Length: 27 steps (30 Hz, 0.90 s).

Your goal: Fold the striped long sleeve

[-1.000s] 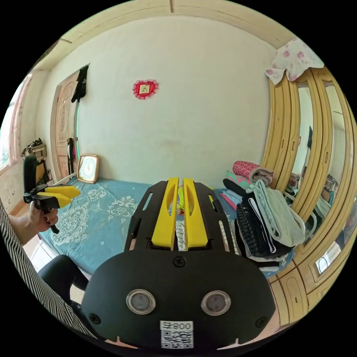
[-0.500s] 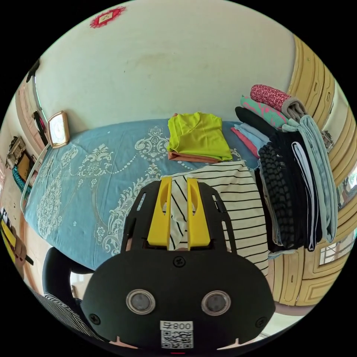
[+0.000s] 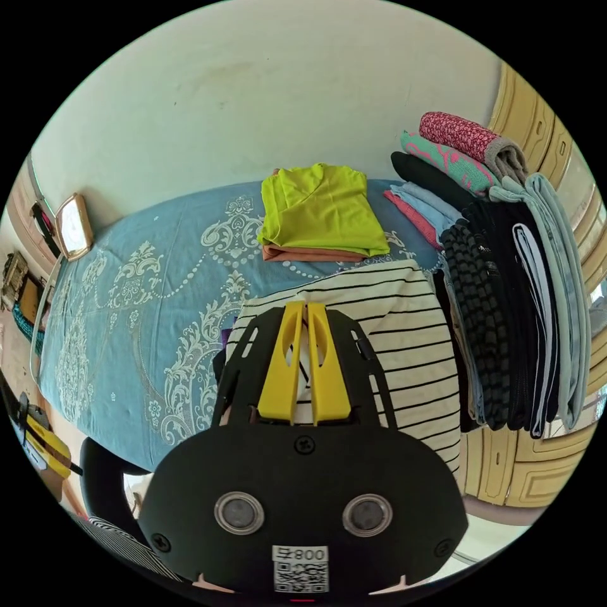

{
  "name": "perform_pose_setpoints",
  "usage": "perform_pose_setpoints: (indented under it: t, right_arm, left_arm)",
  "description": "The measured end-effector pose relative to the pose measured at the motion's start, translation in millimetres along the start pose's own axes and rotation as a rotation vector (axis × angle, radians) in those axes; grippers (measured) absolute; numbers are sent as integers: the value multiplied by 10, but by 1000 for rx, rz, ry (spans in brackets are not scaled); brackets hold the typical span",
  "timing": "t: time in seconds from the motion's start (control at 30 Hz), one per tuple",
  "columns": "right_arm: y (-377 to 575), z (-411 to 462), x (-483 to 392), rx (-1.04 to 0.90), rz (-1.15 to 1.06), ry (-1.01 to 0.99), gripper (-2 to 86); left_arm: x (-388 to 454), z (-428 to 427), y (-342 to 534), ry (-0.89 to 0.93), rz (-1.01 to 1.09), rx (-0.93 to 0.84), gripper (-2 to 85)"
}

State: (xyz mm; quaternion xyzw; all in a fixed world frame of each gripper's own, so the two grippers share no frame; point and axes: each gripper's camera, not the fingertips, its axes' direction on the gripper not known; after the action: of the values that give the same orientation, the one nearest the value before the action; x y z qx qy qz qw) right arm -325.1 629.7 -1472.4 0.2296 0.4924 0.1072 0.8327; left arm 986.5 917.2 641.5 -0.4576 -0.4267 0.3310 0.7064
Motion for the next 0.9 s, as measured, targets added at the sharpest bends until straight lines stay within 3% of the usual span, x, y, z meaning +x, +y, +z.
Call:
perform_pose_setpoints:
  t: [0.5,0.9]
  right_arm:
    - [1323,-1881,1921,374,58,-616,4]
    - [2401,-2906,3145,550,51,-793,3]
  left_arm:
    - [-204,209,245,3,-36,48,28]
    - [-655,548,326,68,-79,58,66]
